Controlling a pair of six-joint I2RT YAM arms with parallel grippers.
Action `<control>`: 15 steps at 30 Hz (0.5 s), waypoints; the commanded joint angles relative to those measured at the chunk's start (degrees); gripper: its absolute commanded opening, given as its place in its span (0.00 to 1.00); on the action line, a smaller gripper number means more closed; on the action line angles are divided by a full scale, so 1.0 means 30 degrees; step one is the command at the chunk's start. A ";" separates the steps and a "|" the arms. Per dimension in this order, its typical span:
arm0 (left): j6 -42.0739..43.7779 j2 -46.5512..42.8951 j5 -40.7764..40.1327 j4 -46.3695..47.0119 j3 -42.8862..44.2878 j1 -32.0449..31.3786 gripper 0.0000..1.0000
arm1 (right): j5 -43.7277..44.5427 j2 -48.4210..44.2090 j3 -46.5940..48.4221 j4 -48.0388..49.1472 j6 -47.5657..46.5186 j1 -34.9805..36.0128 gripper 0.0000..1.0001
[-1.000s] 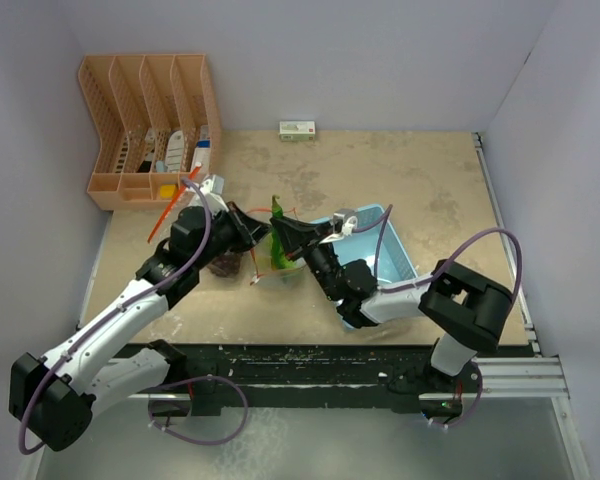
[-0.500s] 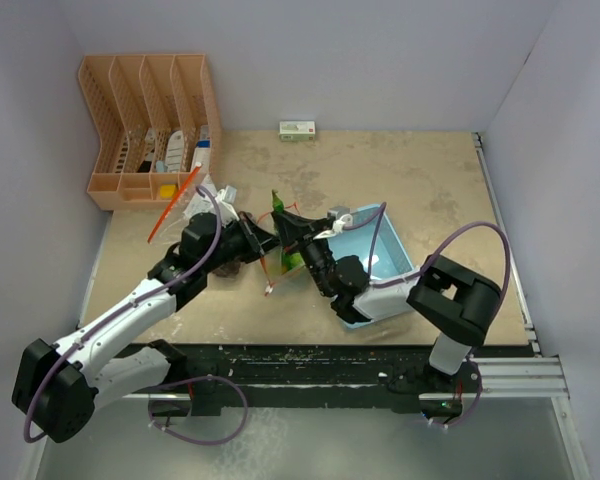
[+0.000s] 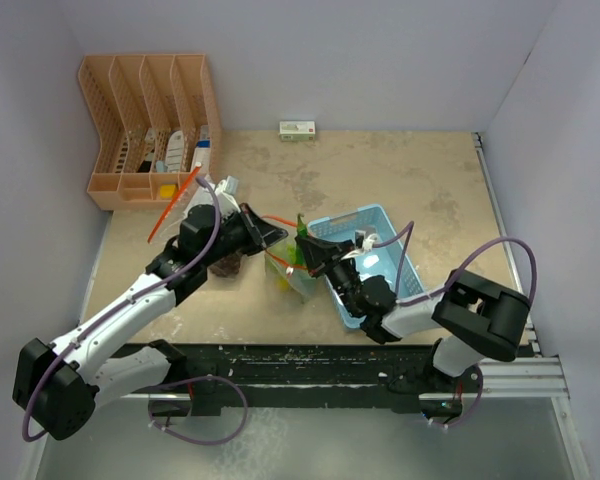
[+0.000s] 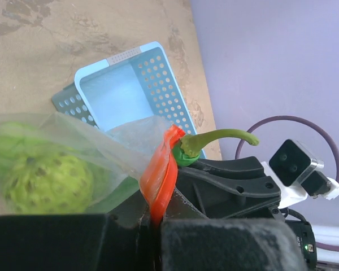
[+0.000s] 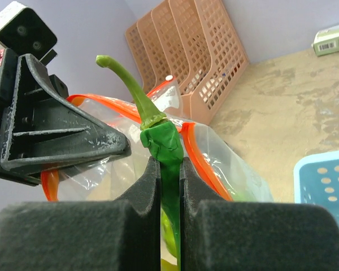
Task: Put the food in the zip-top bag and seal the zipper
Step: Place the fake vegetable in the zipper food storage bag.
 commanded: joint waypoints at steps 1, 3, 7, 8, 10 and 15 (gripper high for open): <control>0.0298 -0.0393 -0.0438 0.0962 0.1100 -0.0018 0.00 | 0.0514 -0.0560 -0.0511 0.2778 0.1785 0.0056 0.00; 0.0435 -0.0553 -0.0731 0.0708 0.1010 -0.0018 0.00 | 0.0018 -0.0621 -0.0633 0.2281 0.2587 0.0050 0.00; 0.0711 -0.1017 -0.1256 0.0060 0.0539 -0.0018 0.00 | -0.0606 -0.1610 -0.1166 0.0952 0.4000 0.0057 0.00; 0.0853 -0.1182 -0.1310 -0.0084 0.0375 -0.0018 0.00 | -0.0523 -0.2271 -0.1213 0.0134 0.4333 0.0053 0.00; 0.0983 -0.1493 -0.1499 -0.0374 -0.0050 -0.0011 0.00 | -0.0373 -0.3941 -0.0677 -0.3006 0.4897 0.0028 0.00; 0.0519 -0.1986 -0.1389 0.0168 -0.1283 -0.0011 0.00 | 0.2218 -0.6177 0.1476 -0.9657 0.5764 0.0020 0.00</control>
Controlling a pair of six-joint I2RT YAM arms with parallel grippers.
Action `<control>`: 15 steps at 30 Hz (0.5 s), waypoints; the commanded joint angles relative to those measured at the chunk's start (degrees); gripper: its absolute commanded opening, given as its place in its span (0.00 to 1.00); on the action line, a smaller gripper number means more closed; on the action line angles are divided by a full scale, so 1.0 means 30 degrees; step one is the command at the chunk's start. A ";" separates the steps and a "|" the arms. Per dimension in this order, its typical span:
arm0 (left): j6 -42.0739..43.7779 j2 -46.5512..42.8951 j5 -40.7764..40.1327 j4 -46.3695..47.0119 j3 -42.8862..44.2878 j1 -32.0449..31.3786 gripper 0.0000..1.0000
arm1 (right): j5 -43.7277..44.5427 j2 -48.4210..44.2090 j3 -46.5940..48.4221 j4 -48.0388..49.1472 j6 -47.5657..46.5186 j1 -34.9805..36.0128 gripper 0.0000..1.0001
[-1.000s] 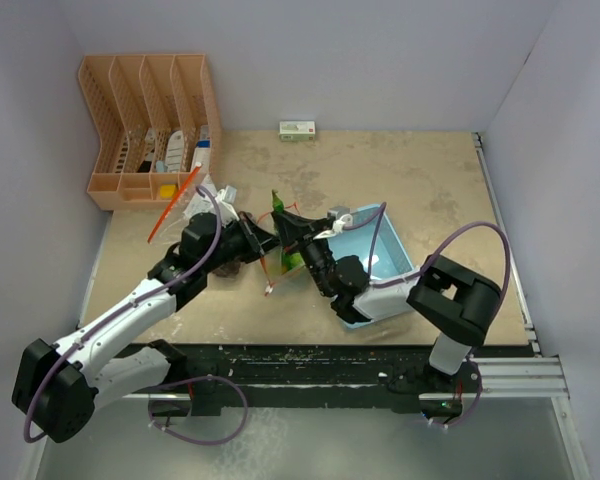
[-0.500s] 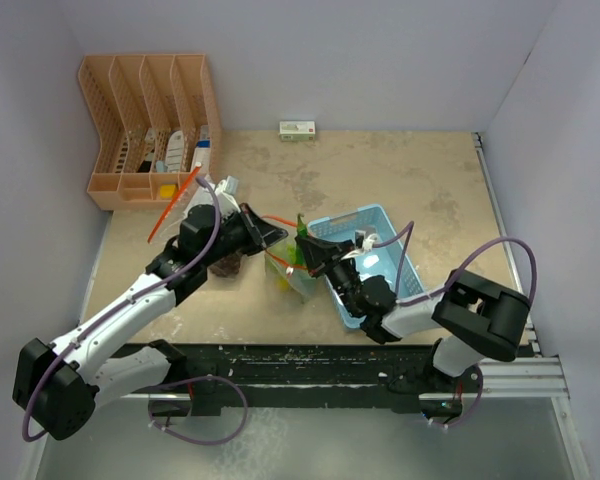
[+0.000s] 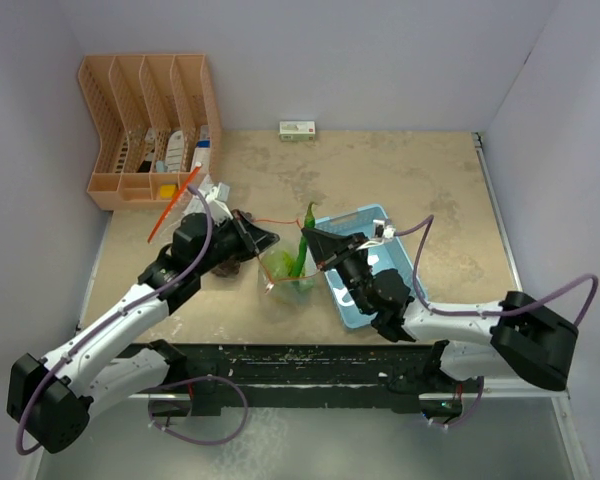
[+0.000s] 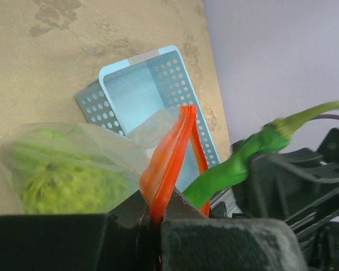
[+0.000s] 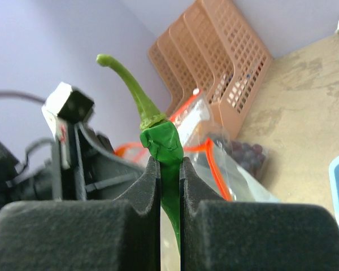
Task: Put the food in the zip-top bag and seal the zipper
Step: Place the fake vegetable in the zipper food storage bag.
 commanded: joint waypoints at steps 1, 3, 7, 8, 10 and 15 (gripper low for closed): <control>-0.0070 -0.0644 -0.0188 0.1217 -0.0765 0.0019 0.00 | 0.2785 -0.0895 0.1526 -0.3550 0.1266 0.0019 0.00; -0.0234 -0.0598 -0.0089 0.1392 -0.0906 0.0004 0.00 | 0.2763 -0.0089 0.1474 -0.1870 0.0829 0.0013 0.00; -0.0454 -0.0479 0.0207 0.1789 -0.0941 0.0008 0.00 | 0.2154 0.1787 0.1938 -0.0714 0.0732 0.0034 0.00; -0.0461 -0.0475 0.0242 0.1825 -0.0886 0.0019 0.00 | 0.1790 0.2273 0.1818 -0.0092 0.0772 0.0069 0.00; -0.0461 -0.0433 0.0247 0.1856 -0.0757 0.0007 0.00 | 0.1489 0.3195 0.1495 0.1067 0.1298 0.0085 0.00; -0.0490 -0.0217 0.0407 0.2066 -0.0577 0.0004 0.00 | 0.0108 0.4372 0.1347 0.1882 0.1872 0.0136 0.00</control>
